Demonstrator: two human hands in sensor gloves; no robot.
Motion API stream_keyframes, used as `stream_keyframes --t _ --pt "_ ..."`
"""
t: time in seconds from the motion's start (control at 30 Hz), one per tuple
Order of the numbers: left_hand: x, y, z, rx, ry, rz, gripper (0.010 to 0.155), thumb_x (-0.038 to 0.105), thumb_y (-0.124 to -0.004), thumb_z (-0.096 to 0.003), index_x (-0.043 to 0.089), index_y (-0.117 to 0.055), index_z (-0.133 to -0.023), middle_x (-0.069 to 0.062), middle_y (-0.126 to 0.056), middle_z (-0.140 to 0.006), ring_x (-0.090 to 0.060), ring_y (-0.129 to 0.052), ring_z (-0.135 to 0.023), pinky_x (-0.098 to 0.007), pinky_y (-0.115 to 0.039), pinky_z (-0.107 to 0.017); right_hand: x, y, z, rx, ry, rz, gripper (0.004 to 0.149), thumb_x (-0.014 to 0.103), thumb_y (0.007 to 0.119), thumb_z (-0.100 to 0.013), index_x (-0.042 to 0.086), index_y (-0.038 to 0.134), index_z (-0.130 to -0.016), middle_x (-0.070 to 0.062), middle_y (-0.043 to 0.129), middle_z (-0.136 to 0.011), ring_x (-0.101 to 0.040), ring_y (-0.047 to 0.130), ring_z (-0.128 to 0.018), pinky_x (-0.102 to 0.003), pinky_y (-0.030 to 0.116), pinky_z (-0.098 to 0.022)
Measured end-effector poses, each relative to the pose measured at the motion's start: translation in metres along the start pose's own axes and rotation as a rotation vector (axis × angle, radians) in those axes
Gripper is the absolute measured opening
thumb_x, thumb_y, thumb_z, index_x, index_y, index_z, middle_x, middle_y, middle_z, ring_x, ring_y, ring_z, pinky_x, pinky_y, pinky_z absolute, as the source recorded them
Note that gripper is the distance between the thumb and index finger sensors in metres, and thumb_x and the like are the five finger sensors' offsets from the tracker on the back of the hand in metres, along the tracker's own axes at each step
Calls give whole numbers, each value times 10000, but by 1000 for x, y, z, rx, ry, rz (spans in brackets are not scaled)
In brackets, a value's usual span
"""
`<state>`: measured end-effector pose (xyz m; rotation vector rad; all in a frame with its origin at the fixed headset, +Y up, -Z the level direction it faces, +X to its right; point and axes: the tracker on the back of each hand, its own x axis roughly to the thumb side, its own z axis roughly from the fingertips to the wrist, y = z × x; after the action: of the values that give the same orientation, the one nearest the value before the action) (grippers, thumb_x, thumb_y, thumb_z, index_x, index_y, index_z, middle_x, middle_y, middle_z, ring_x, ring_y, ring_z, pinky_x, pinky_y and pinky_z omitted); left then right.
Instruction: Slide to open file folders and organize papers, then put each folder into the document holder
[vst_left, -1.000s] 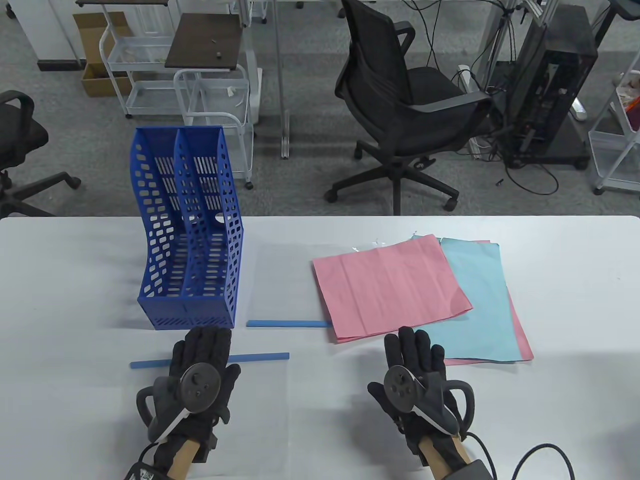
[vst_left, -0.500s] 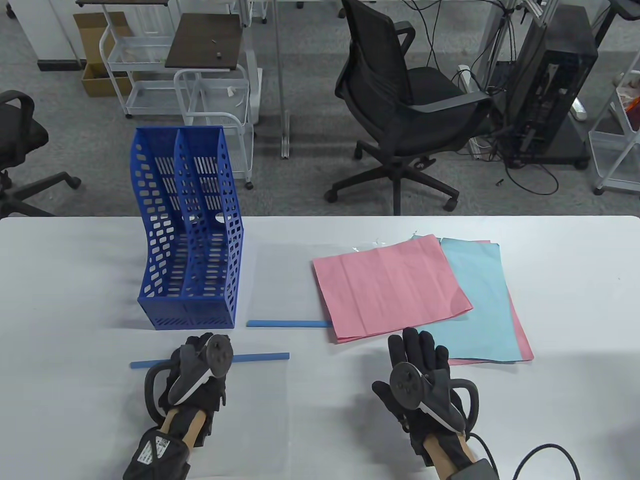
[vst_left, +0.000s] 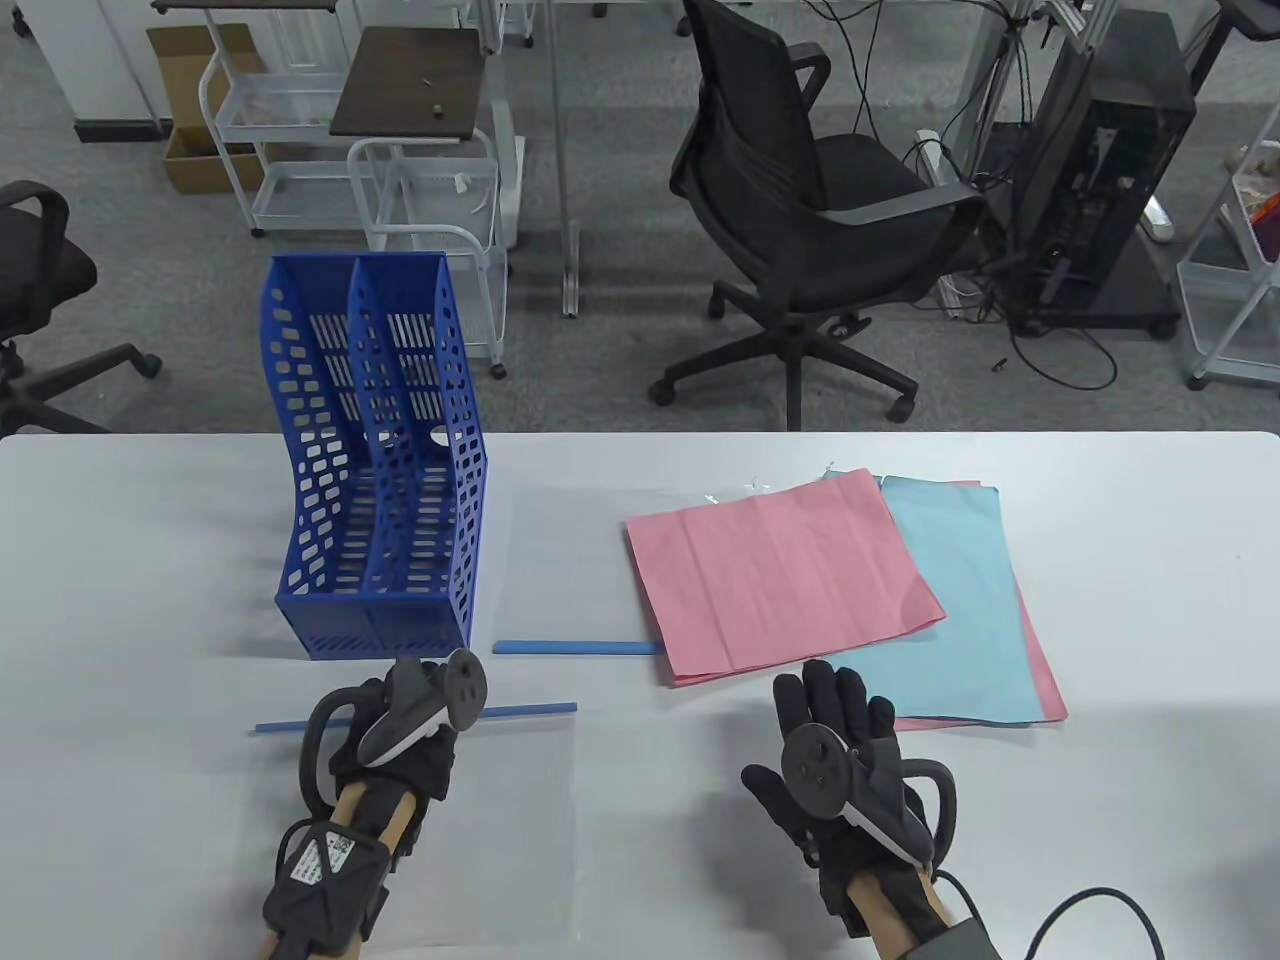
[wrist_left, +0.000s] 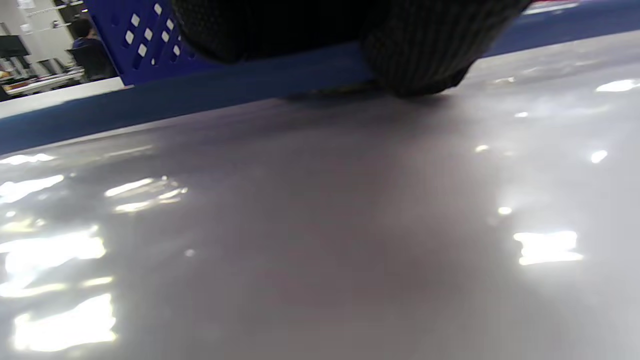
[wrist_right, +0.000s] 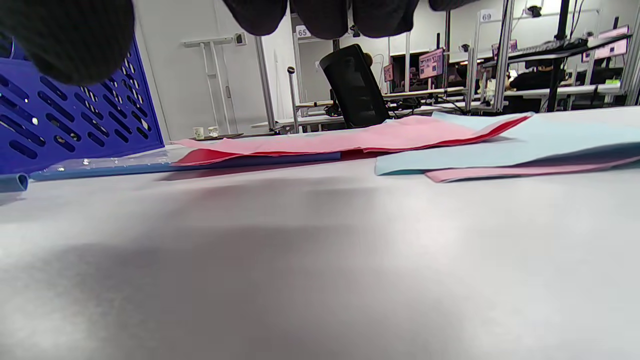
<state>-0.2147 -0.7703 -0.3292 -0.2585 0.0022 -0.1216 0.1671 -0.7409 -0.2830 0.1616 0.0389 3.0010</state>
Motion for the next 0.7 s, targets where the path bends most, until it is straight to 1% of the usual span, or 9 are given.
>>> stream_keyframes --t 0.1,0.23,0.33,0.47,0.53,0.57,0.6,0.67,0.7 --pt "4 7 21 50 -82 109 447 376 -881 -398 386 -913 -843 80 -943 -851 -183 -998 -737 -467 -779 -677 -1 -1 0 20 -8 -112 897 655 737 -340 242 364 -1044 -103 365 -1157 -429 447 -1047 -603 409 -735" --pt "18 21 50 63 -217 250 453 370 -884 -404 382 -911 -857 73 -945 -857 -190 -996 -743 -470 -780 -672 2 -2 2 86 -48 -365 927 659 762 -329 221 372 -1047 -117 414 -1152 -445 540 -1030 -613 483 -731" --pt "33 29 70 158 -300 335 458 383 -874 -409 363 -901 -866 54 -960 -827 -184 -1019 -694 -459 -801 -651 8 -1 5 131 -91 -571 939 660 780 -320 204 392 -1044 -127 487 -1136 -438 648 -996 -610 569 -714" --pt "44 30 85 211 -381 459 465 381 -866 -411 329 -898 -873 27 -973 -796 -188 -1035 -646 -451 -822 -617 15 2 8 109 -95 -684 909 641 806 -309 199 467 -1027 -91 618 -1092 -382 783 -931 -584 650 -688" --pt "46 28 90 238 -401 513 465 387 -856 -415 316 -902 -872 15 -980 -781 -191 -1044 -618 -447 -834 -598 18 4 9 95 -90 -715 839 618 814 -315 211 553 -1001 -41 751 -1023 -304 908 -841 -529 734 -654" --pt "48 27 92 242 -416 540 464 389 -852 -416 304 -907 -869 6 -987 -767 -195 -1049 -599 -447 -839 -585 19 4 10 62 -66 -740 780 597 820 -320 216 621 -971 -19 838 -956 -256 978 -758 -489 783 -624" --pt "49 26 93 238 -427 552 462 394 -847 -417 299 -912 -865 1 -990 -760 -195 -1050 -590 -446 -841 -580 19 4 10 42 -55 -746 699 574 825 -326 230 708 -923 13 925 -870 -207 1029 -670 -452 829 -585" --pt "51 23 95 228 -442 554 460 398 -831 -425 284 -917 -862 -13 -995 -741 -200 -1054 -564 -447 -847 -564 19 4 10 -3 -47 -764 462 489 830 -354 258 891 -749 61 1067 -629 -143 1096 -454 -397 896 -492" --pt "52 21 96 231 -438 551 461 399 -823 -427 284 -917 -863 -15 -995 -736 -196 -1055 -556 -447 -849 -559 19 4 9 -9 -52 -770 423 472 833 -355 259 919 -710 67 1083 -562 -121 1098 -386 -376 913 -456"
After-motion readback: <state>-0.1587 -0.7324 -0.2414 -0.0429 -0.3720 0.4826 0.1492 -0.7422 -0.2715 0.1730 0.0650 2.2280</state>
